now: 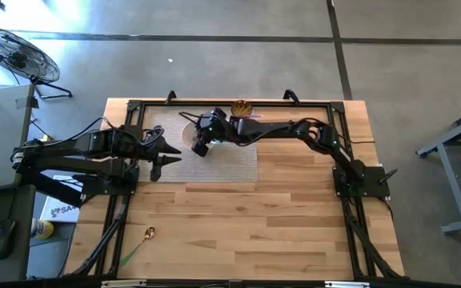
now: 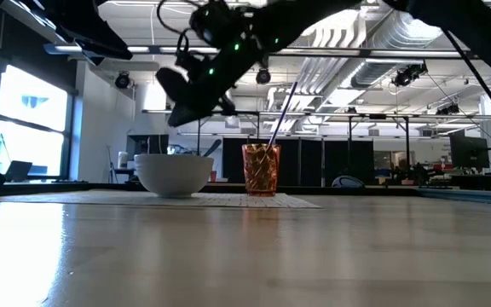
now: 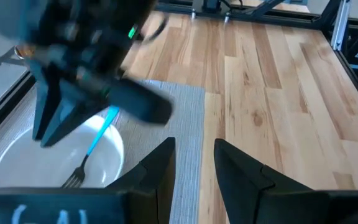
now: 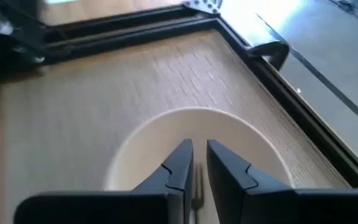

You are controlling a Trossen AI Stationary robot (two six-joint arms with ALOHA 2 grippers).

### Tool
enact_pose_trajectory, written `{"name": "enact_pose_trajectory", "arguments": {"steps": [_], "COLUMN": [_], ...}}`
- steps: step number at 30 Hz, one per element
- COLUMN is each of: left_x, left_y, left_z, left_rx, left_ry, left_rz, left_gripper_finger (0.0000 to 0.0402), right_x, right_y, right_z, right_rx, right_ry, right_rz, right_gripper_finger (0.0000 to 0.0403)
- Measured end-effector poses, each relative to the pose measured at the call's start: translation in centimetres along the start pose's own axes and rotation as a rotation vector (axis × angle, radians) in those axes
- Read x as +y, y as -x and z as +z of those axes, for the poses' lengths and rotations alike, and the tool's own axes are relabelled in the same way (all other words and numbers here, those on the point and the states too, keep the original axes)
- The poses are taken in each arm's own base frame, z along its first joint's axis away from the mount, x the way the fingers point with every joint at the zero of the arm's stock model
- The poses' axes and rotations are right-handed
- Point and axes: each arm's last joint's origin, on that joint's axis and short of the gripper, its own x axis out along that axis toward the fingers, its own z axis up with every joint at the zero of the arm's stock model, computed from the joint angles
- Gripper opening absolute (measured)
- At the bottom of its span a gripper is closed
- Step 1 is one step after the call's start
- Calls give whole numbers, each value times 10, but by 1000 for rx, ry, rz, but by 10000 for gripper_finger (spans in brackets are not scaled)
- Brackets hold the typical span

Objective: Pick & Place Utensil
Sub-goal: Put the green spoon into the white bowl

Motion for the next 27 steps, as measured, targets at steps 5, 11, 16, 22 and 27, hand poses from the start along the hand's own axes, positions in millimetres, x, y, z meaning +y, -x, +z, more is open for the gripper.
{"name": "enact_pose_trajectory", "arguments": {"steps": [5,11,16,22,27], "left_x": [0,0,0,-1,-1], "left_y": [0,0,0,-1,-10], "left_z": [-2,-1,1,1,2], "left_rx": [19,12,-11,-7,12], "left_ry": [0,25,79,146,146], "left_rz": [2,-2,-4,-19,-16], "left_gripper_finger": [108,108,108,108,108], "right_x": [27,71,118,159,176], "right_y": [32,61,78,98,109], "right_z": [2,-26,-54,-93,-117], "right_rx": [96,320,359,374,396], "right_ry": [124,238,278,340,342], "right_rz": [-39,-11,32,36,37], "right_gripper_finger": [24,3,4,2,6]}}
